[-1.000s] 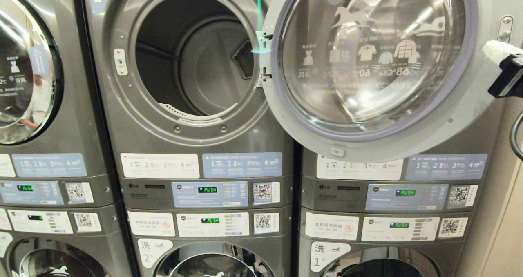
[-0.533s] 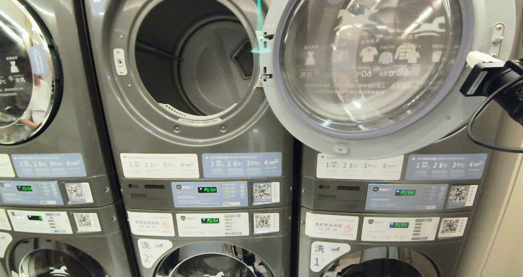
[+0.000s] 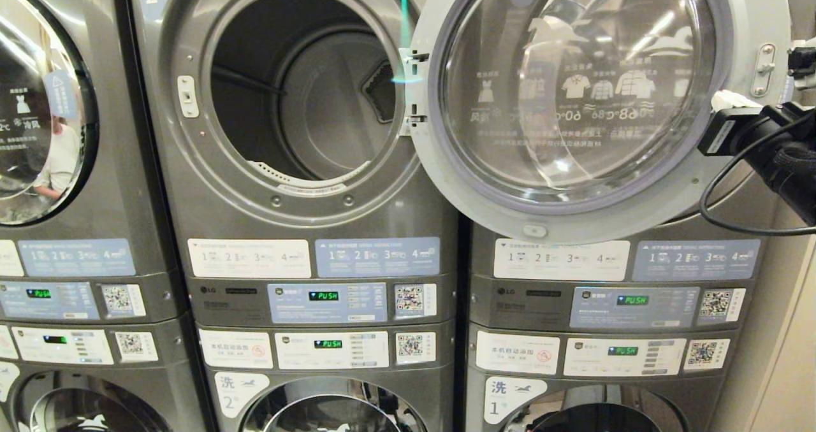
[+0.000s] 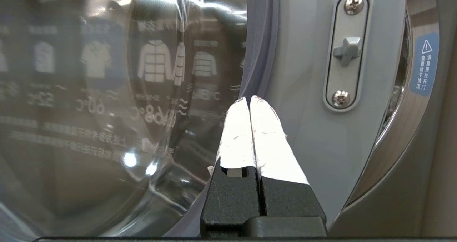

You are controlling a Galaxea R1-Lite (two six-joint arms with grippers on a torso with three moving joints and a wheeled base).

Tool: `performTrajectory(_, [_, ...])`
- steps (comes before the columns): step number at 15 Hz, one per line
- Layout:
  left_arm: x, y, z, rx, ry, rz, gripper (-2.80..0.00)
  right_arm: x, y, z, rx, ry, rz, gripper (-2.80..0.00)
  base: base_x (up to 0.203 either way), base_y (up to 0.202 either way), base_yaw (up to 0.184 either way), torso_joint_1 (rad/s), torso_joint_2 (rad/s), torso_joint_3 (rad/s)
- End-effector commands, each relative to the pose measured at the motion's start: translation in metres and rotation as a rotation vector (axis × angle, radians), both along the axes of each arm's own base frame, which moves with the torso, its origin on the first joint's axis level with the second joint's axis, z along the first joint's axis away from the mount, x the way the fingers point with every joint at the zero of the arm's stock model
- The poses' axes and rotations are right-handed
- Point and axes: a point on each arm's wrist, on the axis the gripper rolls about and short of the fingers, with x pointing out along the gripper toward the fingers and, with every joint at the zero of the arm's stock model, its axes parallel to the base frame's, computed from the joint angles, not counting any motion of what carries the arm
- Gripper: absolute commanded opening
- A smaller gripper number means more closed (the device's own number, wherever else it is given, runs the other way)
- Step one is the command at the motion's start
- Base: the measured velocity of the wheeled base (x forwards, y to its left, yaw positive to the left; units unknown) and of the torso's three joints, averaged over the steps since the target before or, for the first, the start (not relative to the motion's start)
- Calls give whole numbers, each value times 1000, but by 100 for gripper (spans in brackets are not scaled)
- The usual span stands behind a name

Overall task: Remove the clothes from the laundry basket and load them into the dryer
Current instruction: Open the dryer

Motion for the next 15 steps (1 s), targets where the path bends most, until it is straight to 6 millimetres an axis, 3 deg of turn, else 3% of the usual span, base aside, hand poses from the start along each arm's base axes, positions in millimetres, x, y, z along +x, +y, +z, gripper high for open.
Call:
performTrajectory(1, [0, 0, 0, -1, -3, -1, -280, -18, 1, 18, -2, -70, 2, -280, 0, 0, 0, 0, 0, 0])
performTrajectory(3, [0, 0, 0, -2, 0, 0, -280, -49, 1, 29, -17, -114, 2, -280, 0, 0, 0, 0, 0, 0])
performTrajectory(5, [0, 0, 0, -2, 0, 0, -280, -84, 1, 20, -31, -101, 9, -280, 0, 0, 0, 0, 0, 0])
performTrajectory(8, [0, 0, 0, -1, 0, 0, -280, -135, 1, -22, -51, -12, 39, -280, 0, 0, 0, 0, 0, 0])
performTrajectory(12, [0, 0, 0, 0, 0, 0, -280, -205, 1, -95, -60, 126, 70, -280, 0, 0, 0, 0, 0, 0])
performTrajectory(15, [0, 0, 0, -2, 0, 0, -280, -260, 0, -123, -61, 160, 82, -280, 0, 0, 0, 0, 0, 0])
